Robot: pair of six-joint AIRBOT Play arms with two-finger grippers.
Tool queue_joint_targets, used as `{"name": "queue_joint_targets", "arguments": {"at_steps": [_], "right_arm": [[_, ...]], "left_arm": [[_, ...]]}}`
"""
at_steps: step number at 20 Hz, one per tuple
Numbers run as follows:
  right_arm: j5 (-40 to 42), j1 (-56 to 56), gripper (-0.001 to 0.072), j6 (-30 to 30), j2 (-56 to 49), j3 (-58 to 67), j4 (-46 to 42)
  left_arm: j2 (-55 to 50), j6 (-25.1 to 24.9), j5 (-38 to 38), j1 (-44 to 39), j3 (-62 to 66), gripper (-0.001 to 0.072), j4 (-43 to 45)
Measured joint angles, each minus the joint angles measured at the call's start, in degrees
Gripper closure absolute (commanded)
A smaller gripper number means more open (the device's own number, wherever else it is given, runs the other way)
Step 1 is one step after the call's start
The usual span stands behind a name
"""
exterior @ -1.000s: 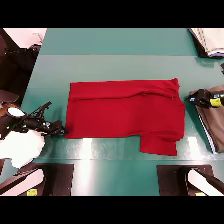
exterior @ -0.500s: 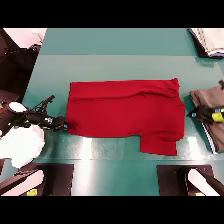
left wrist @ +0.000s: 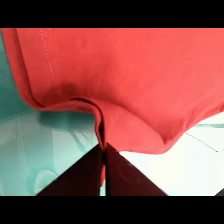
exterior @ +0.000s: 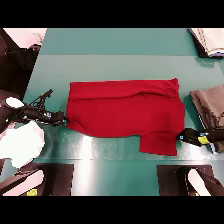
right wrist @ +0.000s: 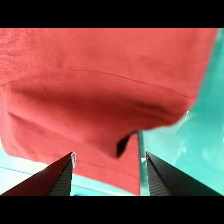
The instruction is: Fold the shirts.
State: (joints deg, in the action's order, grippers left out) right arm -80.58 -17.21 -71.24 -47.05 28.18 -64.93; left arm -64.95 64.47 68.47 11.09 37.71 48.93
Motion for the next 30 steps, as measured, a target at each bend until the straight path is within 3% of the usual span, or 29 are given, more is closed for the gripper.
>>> {"name": "queue_joint_targets", "arguments": {"at_steps": [1,2,3,7,16,21,30], "right_arm": [[0.8,1.0,0.0402,0.0,-0.4,-0.5,0.6],[1.6,1.9,0.0589,0.1,-1.2,-0.8,1.4],[2.1,3.0,0.0693,0.2,-2.1,-1.0,1.9],[1.8,6.1,0.0694,0.7,-3.0,-1.3,2.8],[-6.0,7.5,0.0696,-4.9,9.3,6.8,3.3],[-3.7,8.0,0.0696,-5.5,0.1,17.8,3.5],[5.6,14.0,0.0695,-3.5,-26.4,39.4,3.8]], "left_arm": [[0.0,0.0,0.0,0.0,0.0,0.0683,0.0],[0.0,0.0,0.1,0.0,0.1,0.0684,0.0],[0.0,0.0,0.2,0.0,0.1,0.0684,0.0],[1.9,0.4,2.0,0.0,0.5,0.0685,2.0],[19.0,6.5,10.0,0.0,3.2,0.0684,10.3],[14.9,7.3,5.8,0.0,9.5,0.0683,9.5],[-7.0,6.3,-6.8,0.0,20.5,0.0683,3.7]]}}
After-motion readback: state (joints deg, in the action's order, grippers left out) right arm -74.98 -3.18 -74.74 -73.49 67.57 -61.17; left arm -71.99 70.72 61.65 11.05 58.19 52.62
